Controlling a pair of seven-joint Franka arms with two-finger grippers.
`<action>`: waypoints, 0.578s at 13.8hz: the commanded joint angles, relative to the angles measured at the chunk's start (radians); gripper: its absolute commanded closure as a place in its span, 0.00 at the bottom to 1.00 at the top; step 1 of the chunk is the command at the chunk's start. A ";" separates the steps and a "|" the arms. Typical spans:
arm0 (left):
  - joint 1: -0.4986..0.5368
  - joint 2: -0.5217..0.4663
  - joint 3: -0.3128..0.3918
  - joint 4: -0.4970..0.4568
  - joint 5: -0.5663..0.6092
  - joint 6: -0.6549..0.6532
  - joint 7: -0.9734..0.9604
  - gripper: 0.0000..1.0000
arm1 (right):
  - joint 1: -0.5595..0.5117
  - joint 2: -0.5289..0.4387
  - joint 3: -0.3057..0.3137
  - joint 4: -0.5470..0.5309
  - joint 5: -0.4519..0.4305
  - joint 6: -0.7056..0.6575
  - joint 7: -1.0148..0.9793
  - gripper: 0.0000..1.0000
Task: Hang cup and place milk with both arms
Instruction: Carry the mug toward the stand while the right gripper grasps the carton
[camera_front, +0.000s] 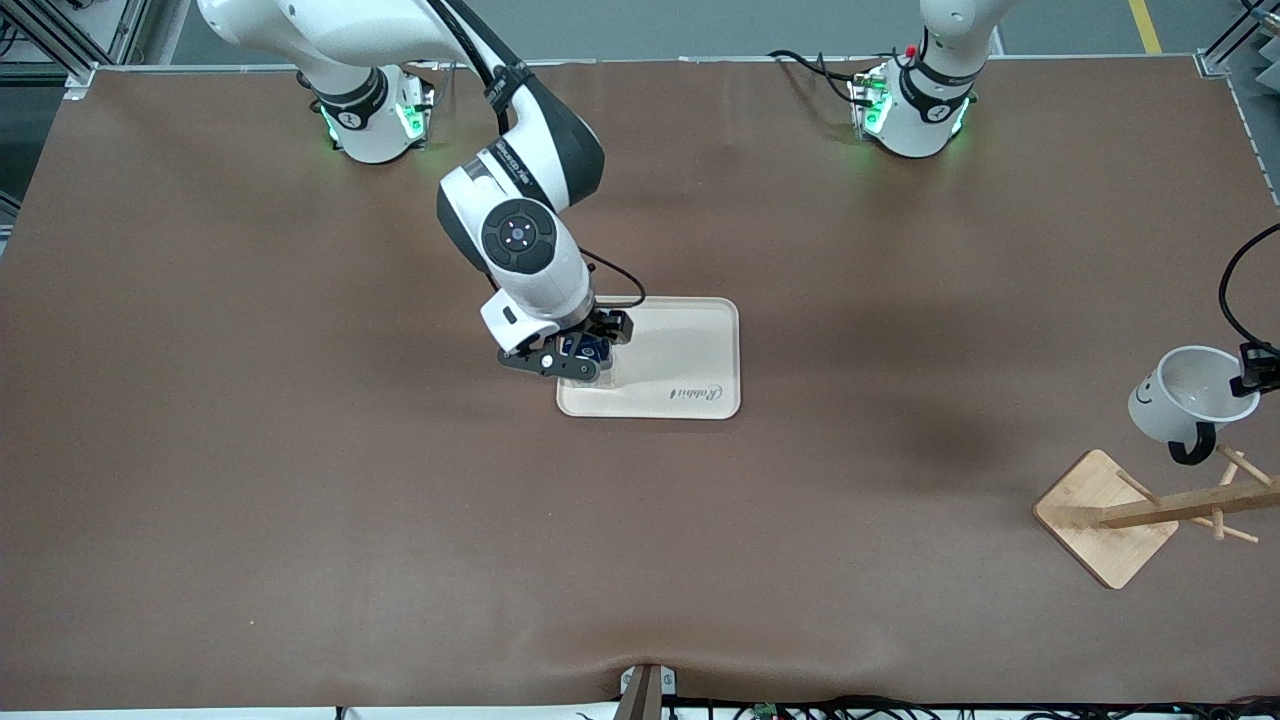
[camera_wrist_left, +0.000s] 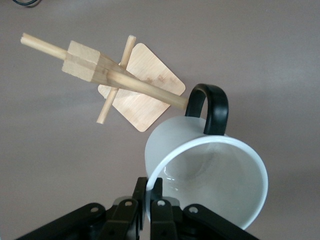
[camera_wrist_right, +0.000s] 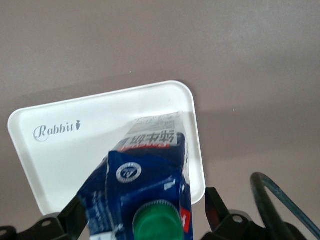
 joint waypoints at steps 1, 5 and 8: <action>0.003 0.017 -0.010 0.038 -0.021 -0.002 0.008 1.00 | 0.013 0.006 -0.008 -0.002 -0.019 0.017 0.034 0.00; 0.012 0.017 -0.010 0.046 -0.022 0.006 0.018 1.00 | 0.007 0.012 -0.005 0.004 0.001 0.011 0.063 1.00; 0.020 0.028 -0.010 0.051 -0.022 0.006 0.035 1.00 | -0.011 0.000 -0.011 0.039 0.005 -0.088 0.074 1.00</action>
